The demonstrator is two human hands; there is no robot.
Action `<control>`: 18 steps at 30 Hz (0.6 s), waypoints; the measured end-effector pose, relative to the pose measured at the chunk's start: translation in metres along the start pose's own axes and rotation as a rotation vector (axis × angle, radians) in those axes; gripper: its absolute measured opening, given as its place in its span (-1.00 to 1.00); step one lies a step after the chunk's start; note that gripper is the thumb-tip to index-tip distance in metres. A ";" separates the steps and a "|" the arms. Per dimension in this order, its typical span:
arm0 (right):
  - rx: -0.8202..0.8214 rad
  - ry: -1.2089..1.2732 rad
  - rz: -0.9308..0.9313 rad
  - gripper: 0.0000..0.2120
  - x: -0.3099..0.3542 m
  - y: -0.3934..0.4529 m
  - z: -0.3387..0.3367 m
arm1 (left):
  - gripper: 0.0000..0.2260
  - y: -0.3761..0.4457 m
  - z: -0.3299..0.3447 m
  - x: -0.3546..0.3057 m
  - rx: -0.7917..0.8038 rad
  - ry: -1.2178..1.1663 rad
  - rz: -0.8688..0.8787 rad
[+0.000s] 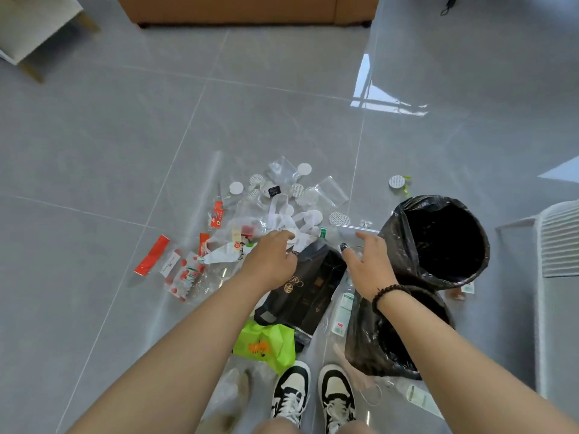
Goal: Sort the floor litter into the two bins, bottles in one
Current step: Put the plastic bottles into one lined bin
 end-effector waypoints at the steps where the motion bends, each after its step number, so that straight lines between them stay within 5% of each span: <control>1: -0.001 0.004 0.002 -0.51 -0.006 0.016 0.016 | -0.58 0.013 0.010 0.014 -0.001 -0.010 -0.010; 8: 0.091 -0.268 -0.233 -0.47 -0.065 0.082 0.139 | -0.62 0.102 0.061 0.110 -0.094 -0.126 -0.058; 18: 0.186 -0.267 -0.264 -0.55 -0.114 0.160 0.269 | -0.66 0.163 0.165 0.224 -0.097 -0.278 -0.178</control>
Point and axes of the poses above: each hand's wrist, its own y-axis towards the middle knuckle, its own z-axis out of the palm, x = y × z, the point moved 1 cm from there along y, towards the middle knuckle, and after that the axes turned 9 degrees about -y, right-handed, at the moved point
